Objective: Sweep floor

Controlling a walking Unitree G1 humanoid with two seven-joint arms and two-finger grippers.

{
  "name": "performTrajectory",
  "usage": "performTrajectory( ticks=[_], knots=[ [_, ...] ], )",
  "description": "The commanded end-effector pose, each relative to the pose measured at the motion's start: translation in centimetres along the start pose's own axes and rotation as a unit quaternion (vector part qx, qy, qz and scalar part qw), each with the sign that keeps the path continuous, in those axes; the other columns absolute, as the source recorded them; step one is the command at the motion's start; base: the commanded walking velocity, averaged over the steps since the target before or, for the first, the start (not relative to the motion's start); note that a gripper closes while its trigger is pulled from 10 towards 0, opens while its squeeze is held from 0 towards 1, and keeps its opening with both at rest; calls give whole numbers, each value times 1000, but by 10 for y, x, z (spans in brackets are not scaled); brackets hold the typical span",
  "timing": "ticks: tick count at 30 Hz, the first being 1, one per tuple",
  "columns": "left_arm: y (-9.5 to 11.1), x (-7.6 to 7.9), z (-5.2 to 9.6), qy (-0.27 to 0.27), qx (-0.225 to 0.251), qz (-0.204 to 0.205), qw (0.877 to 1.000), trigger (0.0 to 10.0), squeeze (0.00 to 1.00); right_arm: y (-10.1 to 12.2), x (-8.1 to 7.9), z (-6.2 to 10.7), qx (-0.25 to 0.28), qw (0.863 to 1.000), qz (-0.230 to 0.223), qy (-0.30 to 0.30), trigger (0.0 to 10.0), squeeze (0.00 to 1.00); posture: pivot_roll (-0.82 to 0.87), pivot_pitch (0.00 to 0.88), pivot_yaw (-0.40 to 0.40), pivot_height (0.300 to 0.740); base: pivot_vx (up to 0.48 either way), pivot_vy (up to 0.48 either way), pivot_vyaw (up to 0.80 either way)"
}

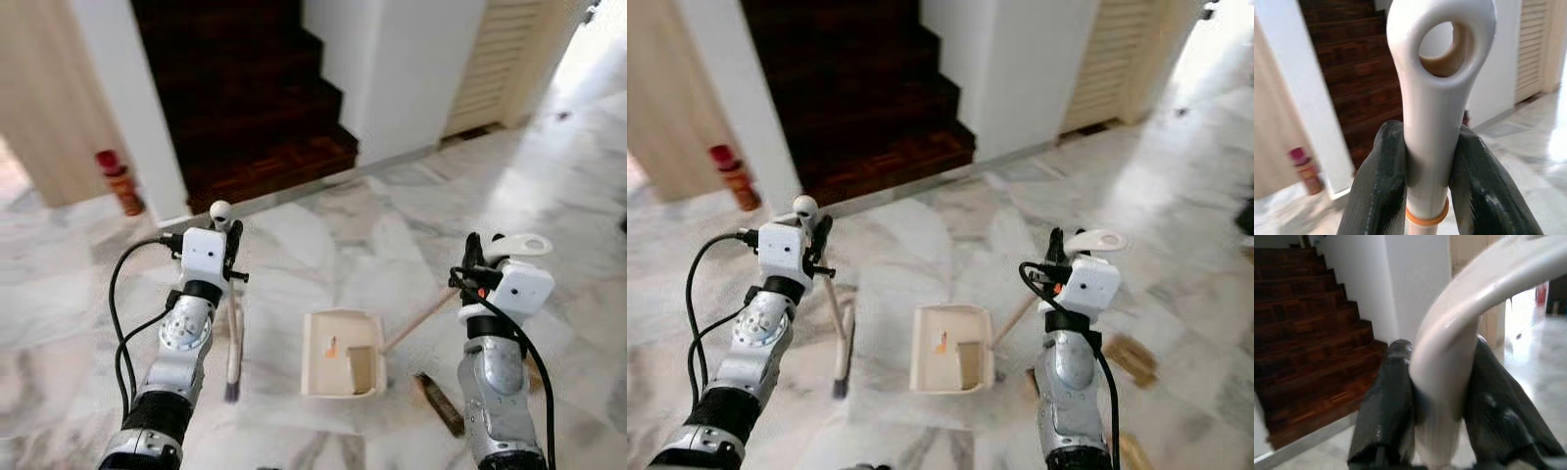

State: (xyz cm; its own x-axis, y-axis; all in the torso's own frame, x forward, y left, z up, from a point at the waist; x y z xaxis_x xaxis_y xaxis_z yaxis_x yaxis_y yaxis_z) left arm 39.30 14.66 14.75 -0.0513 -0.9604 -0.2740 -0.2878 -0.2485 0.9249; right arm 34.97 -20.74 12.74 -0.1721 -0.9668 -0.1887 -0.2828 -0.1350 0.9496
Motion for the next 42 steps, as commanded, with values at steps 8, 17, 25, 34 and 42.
performTrajectory(
  ticks=[8, 17, 25, 34, 42],
  knots=[
    [17, -2, -3, 10, 33, 0, 999, 10000, 0, 19, -3, -7, 29, 1000, -4, 7, 10000, 0, 110, 62, -67, 740, 0, 0, 800],
    [17, -2, -1, 11, 32, 0, 999, 10000, 0, 19, -5, -7, 27, 1000, -7, 9, 10000, 0, 107, 64, -65, 740, 0, 0, 800],
    [17, 0, 1, 7, 30, 1, 1000, 10000, 0, 16, -5, -5, 23, 1000, -8, 9, 10000, 0, 108, 58, -60, 740, 0, 0, 800],
    [15, 3, 3, 4, 28, 4, 1000, 10000, 0, 11, -7, -6, 12, 1000, -18, 10, 10000, 0, 104, 51, -59, 740, 0, 0, 146],
    [12, 7, 4, 1, 22, 10, 1000, 10000, 0, 9, -2, -7, 5, 1000, -22, 2, 10000, 0, 92, 39, -56, 740, 0, 0, 0]
  ],
)
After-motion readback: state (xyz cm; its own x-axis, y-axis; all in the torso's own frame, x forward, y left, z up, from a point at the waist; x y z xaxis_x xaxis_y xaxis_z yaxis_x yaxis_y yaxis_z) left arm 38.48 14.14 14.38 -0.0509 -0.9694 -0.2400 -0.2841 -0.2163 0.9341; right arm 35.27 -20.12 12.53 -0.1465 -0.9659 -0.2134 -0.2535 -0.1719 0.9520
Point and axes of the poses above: a point about 5 cm out from each wrist's last joint towards the gripper, its own z axis pointing back from the gripper into the wrist, its own y axis along the axis of the wrist's last joint, x = y × z, the point moved 6 cm from there along -z, pointing out of the wrist towards the gripper, and after that the axes turned 6 degrees about -z, right-handed, at the moved point
